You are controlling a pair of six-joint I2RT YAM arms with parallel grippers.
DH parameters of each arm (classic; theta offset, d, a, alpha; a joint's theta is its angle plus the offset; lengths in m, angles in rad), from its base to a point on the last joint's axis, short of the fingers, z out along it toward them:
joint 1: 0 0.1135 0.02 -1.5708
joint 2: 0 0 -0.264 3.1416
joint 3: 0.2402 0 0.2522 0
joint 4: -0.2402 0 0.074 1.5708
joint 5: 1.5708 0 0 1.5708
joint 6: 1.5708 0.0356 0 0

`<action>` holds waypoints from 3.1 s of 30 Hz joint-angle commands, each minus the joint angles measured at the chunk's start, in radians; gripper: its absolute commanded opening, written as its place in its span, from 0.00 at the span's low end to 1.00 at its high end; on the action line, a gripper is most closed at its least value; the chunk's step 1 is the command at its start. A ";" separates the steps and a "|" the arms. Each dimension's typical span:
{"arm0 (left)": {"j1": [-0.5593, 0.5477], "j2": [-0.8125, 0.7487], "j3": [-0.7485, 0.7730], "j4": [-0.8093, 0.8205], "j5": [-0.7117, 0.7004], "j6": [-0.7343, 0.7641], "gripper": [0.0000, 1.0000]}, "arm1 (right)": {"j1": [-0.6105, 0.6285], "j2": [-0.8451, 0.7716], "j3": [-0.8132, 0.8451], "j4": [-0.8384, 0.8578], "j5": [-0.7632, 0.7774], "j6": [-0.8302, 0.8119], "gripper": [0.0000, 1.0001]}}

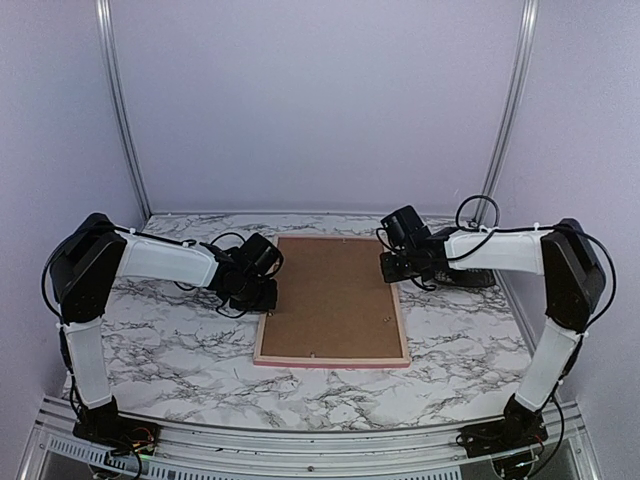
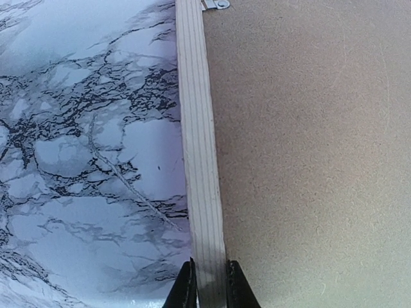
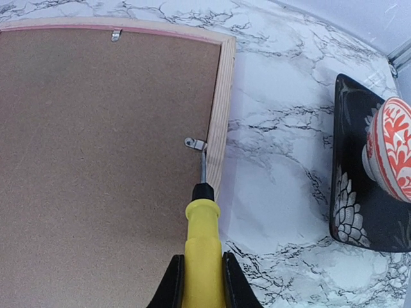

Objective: Take the photo out of the frame

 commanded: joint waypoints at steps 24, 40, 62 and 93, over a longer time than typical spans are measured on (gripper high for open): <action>-0.007 -0.046 -0.037 -0.130 -0.003 -0.005 0.00 | 0.022 0.031 0.207 -0.171 -0.039 -0.061 0.00; -0.007 -0.047 -0.035 -0.128 -0.010 -0.041 0.00 | -0.050 0.101 0.244 -0.229 -0.096 -0.099 0.00; -0.005 -0.038 -0.019 -0.126 -0.016 -0.054 0.00 | -0.050 -0.020 0.155 -0.395 -0.265 -0.142 0.00; -0.046 -0.067 -0.051 -0.124 -0.003 -0.022 0.00 | -0.050 0.186 0.265 0.130 -0.215 -0.102 0.00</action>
